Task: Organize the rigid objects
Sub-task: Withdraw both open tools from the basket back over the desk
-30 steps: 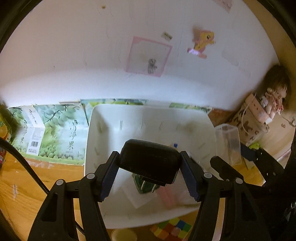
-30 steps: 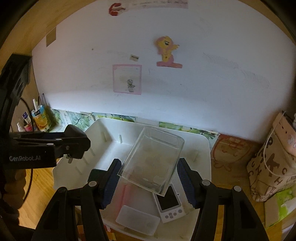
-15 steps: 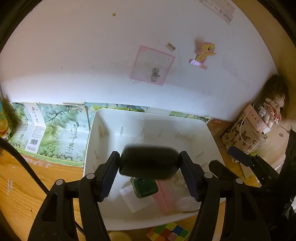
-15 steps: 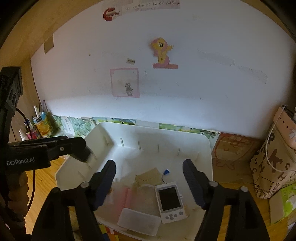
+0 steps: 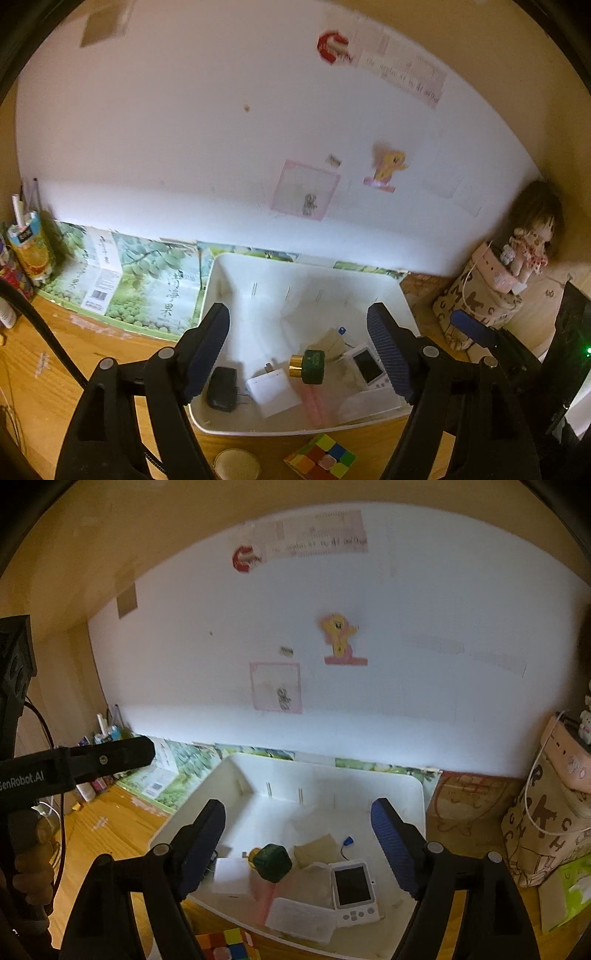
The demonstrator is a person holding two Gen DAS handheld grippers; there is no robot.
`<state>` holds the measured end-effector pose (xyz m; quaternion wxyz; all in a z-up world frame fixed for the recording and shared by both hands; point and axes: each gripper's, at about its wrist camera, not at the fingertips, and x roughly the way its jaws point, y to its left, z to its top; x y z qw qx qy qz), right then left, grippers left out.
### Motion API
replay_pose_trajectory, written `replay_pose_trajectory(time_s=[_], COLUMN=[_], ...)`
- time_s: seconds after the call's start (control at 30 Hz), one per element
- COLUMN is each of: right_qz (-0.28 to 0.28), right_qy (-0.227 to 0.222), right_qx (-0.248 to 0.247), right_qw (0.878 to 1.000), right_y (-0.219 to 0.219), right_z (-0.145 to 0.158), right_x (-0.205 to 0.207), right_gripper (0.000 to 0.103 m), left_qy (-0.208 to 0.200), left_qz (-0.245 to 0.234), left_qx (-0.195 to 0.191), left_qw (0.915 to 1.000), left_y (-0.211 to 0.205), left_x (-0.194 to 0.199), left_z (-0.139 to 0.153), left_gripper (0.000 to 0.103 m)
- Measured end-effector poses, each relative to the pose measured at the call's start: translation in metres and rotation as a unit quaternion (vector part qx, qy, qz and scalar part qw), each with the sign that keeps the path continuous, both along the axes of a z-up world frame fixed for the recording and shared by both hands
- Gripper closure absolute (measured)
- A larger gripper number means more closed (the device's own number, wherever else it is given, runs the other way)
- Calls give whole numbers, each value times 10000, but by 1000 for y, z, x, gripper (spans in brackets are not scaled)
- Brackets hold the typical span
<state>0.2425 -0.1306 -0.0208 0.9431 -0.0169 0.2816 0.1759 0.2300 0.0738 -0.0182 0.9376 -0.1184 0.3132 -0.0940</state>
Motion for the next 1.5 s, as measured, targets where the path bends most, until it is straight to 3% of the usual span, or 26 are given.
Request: replay_pose_trajectory(time_s=[0.4, 0.73, 0.97, 1.2, 1.5], right_qz=[239, 312, 154, 90, -34], right_qy=[-430, -563, -648, -619, -525], right_qx=[303, 480, 488, 382, 78], right_qw=[9983, 9968, 9966, 9973, 9986], right_y=[-15, -22, -20, -13, 2], right_z=[28, 25, 18, 13, 6], right_x=[-34, -60, -81, -111, -153], right_gripper=[17, 17, 17, 17, 17], left_qy=[-589, -778, -694, -555, -29], left_qz=[645, 1161, 1493, 1504, 1422], left_qx=[-88, -159, -304, -376, -425], left_qw=[9961, 9901, 9859, 9863, 9889], left_y=[10, 18, 31, 37, 54], left_x=[-58, -103, -125, -144, -171], left_z=[32, 38, 28, 18, -3], left_gripper=[21, 19, 19, 19, 19])
